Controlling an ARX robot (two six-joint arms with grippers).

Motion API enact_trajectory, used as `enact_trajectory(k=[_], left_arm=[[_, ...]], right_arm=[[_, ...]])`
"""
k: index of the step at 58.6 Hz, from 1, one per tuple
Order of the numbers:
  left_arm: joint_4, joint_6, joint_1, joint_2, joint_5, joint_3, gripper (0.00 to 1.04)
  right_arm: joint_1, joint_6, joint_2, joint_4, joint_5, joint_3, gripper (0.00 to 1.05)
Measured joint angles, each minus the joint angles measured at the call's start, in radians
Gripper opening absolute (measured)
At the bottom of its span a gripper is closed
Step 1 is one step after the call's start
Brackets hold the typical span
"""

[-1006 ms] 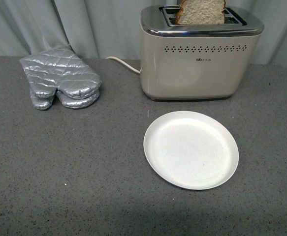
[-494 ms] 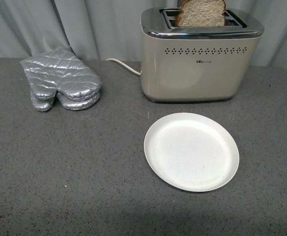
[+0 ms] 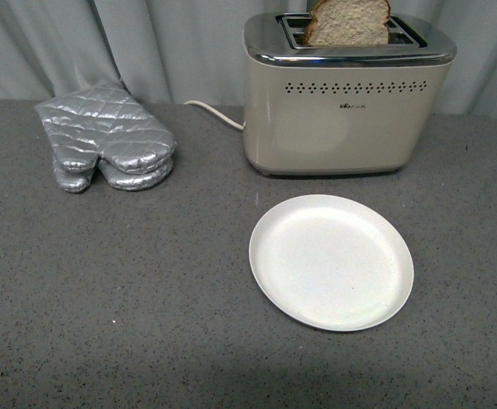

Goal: Put bread into toaster

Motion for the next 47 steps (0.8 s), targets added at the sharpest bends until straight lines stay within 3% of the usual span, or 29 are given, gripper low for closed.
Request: enact_trajectory(k=[6, 38, 47], left_arm=[[0.0, 0.0, 0.0, 0.0, 0.0, 0.0, 0.98], [0.0, 0.0, 0.0, 0.0, 0.0, 0.0, 0.98], [0.0, 0.0, 0.0, 0.0, 0.0, 0.0, 0.98]], right_arm=[[0.0, -0.001, 0.0, -0.004, 0.0, 0.0, 0.03], [0.0, 0.0, -0.002, -0.004, 0.0, 0.0, 0.97], [0.0, 0.0, -0.001, -0.004, 0.0, 0.0, 0.95]])
